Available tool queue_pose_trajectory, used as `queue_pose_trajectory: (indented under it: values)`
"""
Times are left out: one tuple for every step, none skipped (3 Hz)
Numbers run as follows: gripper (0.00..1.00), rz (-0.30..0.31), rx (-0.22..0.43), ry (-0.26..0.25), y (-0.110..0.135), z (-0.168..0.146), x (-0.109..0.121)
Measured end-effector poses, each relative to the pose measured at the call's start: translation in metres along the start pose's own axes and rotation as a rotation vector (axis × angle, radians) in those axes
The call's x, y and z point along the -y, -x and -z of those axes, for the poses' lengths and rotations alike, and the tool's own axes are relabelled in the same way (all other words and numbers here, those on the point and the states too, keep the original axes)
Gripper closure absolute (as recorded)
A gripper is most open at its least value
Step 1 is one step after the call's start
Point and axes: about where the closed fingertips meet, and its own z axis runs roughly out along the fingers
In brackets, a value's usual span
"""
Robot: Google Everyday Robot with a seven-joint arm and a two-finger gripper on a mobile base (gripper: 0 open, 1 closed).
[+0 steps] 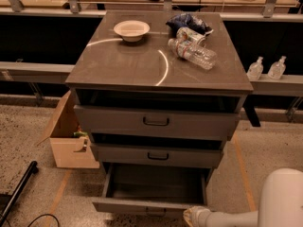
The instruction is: Close bottom drawer
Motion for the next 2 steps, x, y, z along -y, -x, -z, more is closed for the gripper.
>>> queue_pose_trajectory:
  values:
    - [1.0, 0.022, -0.009, -0.048, -0.006, -0.01, 0.017]
    - [1.0, 0.035, -0.019, -0.09, -0.01, -0.027, 0.034]
